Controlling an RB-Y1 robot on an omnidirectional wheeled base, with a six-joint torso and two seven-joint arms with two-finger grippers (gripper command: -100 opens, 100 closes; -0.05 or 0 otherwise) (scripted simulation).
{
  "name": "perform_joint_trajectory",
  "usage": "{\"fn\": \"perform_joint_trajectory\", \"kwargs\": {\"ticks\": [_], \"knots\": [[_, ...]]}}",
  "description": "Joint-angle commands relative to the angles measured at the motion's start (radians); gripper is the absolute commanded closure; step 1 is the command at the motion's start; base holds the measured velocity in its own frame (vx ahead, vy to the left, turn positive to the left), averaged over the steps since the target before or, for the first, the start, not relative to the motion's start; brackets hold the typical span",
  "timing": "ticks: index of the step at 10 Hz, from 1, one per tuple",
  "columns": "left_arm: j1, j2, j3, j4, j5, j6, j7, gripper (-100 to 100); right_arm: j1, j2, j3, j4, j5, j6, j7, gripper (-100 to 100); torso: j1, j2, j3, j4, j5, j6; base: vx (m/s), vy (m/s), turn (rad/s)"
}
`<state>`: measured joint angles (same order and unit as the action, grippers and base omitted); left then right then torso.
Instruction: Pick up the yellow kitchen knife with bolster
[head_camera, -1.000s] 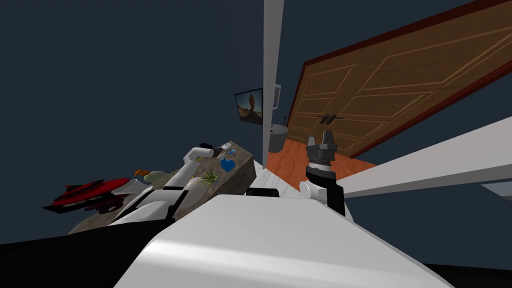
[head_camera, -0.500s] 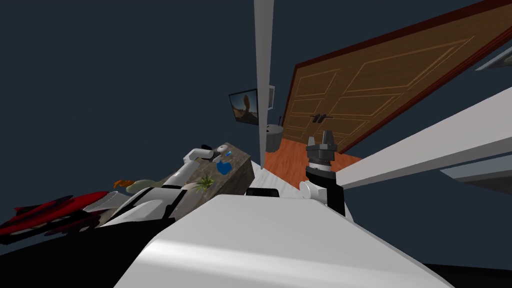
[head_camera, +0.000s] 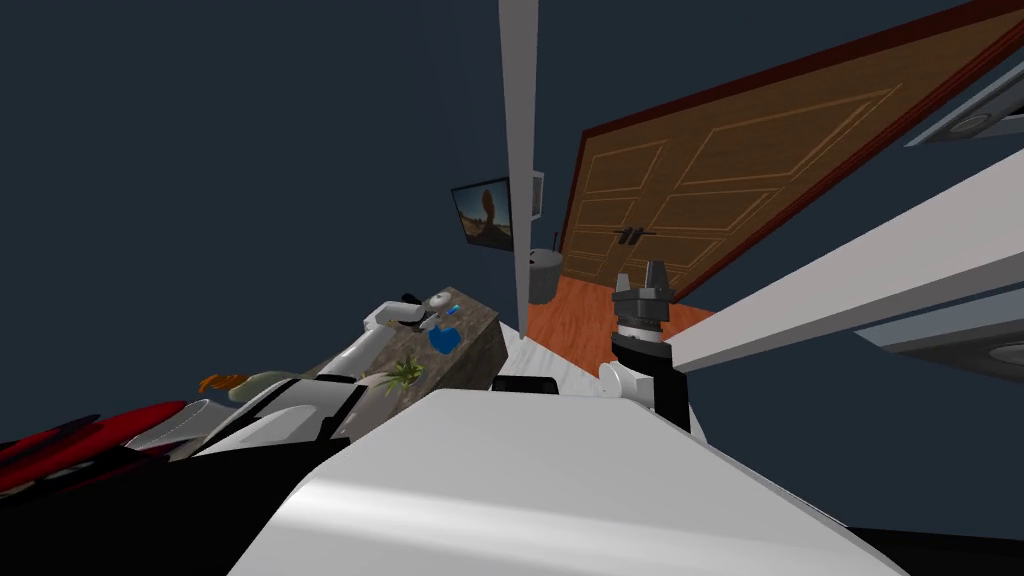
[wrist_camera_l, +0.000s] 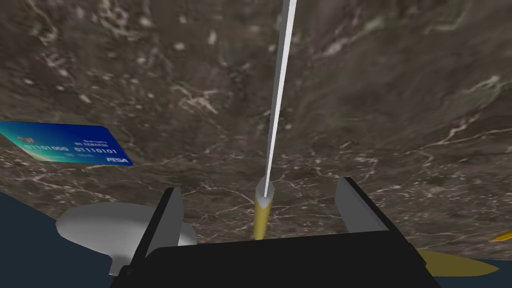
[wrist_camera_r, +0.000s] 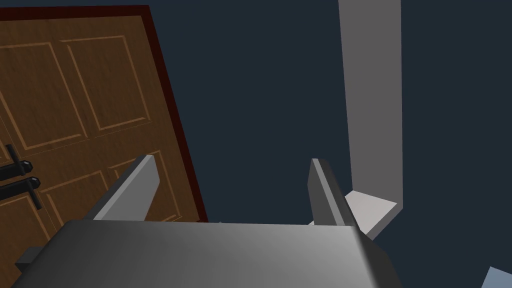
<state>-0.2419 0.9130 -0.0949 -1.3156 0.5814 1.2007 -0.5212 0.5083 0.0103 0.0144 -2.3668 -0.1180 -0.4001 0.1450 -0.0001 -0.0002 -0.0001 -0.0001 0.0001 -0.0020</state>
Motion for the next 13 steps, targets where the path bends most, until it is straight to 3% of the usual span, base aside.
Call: {"fn": "perform_joint_trajectory", "kwargs": {"ticks": [1, 2, 9, 11, 12, 13], "knots": [[0.0, 0.0, 0.0, 0.0, 0.0, 0.0, 0.0, 0, 0.0, 0.0, 0.0, 0.0, 0.0, 0.0, 0.0, 0, 0.0, 0.0, 0.0, 0.0, 0.0, 0.0, 0.0, 0.0, 0.0], [0.007, 0.004, 0.014, 0.041, 0.006, -0.024, -0.01, -100, 0.0, 0.0, 0.0, 0.0, 0.0, 0.0, 0.0, 0, 0.0, 0.0, 0.0, 0.0, 0.0, 0.0, -0.02, -0.004, -0.219], [0.032, 0.02, 0.064, 0.187, 0.027, -0.11, -0.047, -100, 0.0, 0.0, 0.0, 0.0, 0.0, 0.0, 0.0, 0, 0.0, 0.003, 0.002, 0.001, 0.0, 0.0, -0.038, -0.004, -0.149], [0.036, 0.022, 0.071, 0.208, 0.03, -0.122, -0.052, -100, 0.0, 0.0, 0.0, 0.0, 0.0, 0.0, 0.0, 0, 0.0, 0.002, 0.001, 0.001, 0.0, 0.0, -0.02, -0.004, -0.058], [0.037, 0.023, 0.069, 0.191, 0.03, -0.112, -0.048, -100, 0.0, 0.0, 0.0, 0.0, 0.0, 0.0, 0.0, 0, 0.0, 0.002, 0.001, 0.0, 0.0, 0.0, -0.01, -0.002, -0.019], [0.038, 0.023, 0.07, 0.193, 0.031, -0.114, -0.049, 100, 0.0, 0.0, 0.0, 0.0, 0.0, 0.0, 0.0, 0, 0.0, 0.001, 0.001, 0.0, 0.0, 0.0, 0.0, 0.0, 0.0]]}}
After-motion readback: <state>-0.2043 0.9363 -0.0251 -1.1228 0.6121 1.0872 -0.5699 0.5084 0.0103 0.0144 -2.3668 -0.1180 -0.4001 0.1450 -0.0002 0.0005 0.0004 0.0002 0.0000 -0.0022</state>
